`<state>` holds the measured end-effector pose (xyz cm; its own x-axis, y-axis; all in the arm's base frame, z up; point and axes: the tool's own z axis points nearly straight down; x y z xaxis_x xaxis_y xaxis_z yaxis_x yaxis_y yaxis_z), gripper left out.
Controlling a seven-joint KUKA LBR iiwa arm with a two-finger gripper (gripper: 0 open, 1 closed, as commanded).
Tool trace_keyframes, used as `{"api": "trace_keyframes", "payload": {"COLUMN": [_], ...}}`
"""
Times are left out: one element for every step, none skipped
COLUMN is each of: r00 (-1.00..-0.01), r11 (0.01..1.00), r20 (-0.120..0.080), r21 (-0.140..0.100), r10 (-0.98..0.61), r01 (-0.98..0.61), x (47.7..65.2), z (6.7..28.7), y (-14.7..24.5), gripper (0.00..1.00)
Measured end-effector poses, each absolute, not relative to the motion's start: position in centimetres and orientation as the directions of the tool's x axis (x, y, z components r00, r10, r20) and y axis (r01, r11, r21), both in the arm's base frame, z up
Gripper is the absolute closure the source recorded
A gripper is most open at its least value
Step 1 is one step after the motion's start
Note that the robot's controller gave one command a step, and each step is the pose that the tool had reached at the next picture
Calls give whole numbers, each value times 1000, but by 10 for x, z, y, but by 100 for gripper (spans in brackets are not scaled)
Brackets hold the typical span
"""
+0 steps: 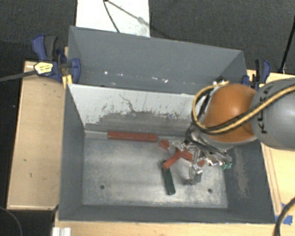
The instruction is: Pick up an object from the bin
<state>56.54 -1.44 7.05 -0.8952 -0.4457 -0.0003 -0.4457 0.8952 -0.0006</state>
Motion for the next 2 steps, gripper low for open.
{"api": "trace_keyframes", "payload": {"r00": [-894,-562], "r11": [894,562], "r20": [-3,-2], "r21": [0,-2], "r10": [-447,-827], "r01": [-447,-827], "x": [566,568], "z": [71,70], "y": [-12,-43], "gripper": [100,100]}}
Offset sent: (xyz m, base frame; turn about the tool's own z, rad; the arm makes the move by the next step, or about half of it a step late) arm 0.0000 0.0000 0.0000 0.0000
